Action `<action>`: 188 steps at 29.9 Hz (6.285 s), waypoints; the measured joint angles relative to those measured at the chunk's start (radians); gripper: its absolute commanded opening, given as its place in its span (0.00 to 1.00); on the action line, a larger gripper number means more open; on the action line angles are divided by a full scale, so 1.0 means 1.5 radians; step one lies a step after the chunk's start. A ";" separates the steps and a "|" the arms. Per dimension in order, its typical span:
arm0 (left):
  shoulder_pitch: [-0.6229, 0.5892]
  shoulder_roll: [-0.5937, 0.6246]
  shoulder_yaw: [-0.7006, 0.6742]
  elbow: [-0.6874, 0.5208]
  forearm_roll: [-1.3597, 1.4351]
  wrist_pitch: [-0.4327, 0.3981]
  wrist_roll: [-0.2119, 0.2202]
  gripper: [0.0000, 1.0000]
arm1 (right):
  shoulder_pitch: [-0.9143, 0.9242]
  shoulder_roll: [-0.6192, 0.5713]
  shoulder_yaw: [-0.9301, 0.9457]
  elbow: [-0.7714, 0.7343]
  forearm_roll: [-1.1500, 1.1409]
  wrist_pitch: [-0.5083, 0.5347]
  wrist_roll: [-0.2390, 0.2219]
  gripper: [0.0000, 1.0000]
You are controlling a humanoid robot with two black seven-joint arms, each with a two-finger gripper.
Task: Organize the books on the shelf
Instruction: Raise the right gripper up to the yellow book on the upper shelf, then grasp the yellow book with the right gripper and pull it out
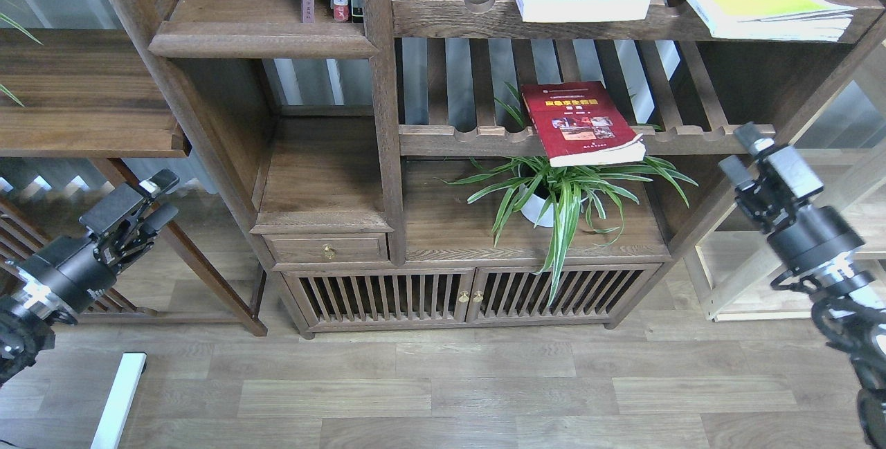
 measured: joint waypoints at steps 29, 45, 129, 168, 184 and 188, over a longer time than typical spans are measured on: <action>-0.023 0.003 0.030 0.051 -0.009 0.000 0.000 0.99 | 0.170 -0.043 0.055 0.038 0.071 -0.278 -0.021 1.00; -0.015 0.007 0.017 0.043 -0.010 0.000 0.000 0.99 | 0.249 -0.021 0.031 -0.009 0.081 -0.372 -0.025 0.96; 0.003 -0.001 0.020 0.043 -0.010 0.000 0.000 0.99 | 0.318 0.017 0.045 -0.153 0.046 -0.378 -0.056 0.35; 0.002 0.000 0.030 0.043 -0.009 0.000 0.000 0.99 | 0.394 0.031 0.023 -0.180 -0.054 -0.367 -0.048 0.54; 0.003 0.000 0.030 0.043 -0.009 0.000 0.000 0.99 | 0.353 0.040 0.049 -0.170 -0.038 -0.284 -0.049 0.15; 0.002 -0.001 0.030 0.043 -0.009 0.000 0.000 0.99 | 0.335 0.043 0.049 -0.159 -0.029 -0.282 -0.049 0.15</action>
